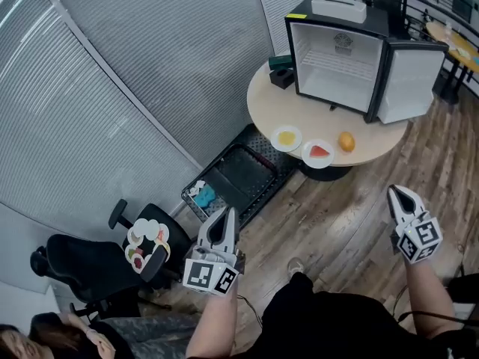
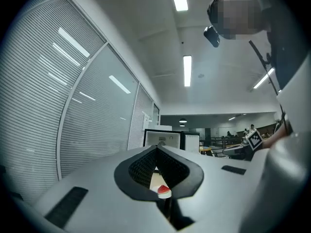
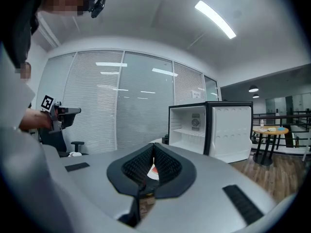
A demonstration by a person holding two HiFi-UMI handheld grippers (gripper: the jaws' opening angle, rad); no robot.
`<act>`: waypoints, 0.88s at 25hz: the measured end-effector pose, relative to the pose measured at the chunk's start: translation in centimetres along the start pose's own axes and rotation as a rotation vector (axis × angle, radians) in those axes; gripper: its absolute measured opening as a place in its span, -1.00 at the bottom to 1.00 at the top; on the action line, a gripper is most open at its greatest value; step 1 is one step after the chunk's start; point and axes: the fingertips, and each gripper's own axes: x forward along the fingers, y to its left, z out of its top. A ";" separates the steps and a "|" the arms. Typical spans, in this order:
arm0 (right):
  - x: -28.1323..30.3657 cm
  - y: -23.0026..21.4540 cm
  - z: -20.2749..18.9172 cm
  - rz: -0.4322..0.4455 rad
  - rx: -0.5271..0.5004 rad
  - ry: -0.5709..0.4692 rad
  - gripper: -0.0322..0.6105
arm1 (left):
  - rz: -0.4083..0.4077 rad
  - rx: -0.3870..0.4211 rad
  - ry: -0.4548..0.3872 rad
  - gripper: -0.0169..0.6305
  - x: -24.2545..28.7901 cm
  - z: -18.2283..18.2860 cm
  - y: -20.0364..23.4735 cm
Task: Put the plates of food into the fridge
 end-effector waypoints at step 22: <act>15.9 -2.9 -0.3 -0.129 0.056 0.057 -0.89 | -0.189 0.035 0.063 -0.93 18.2 -1.9 8.7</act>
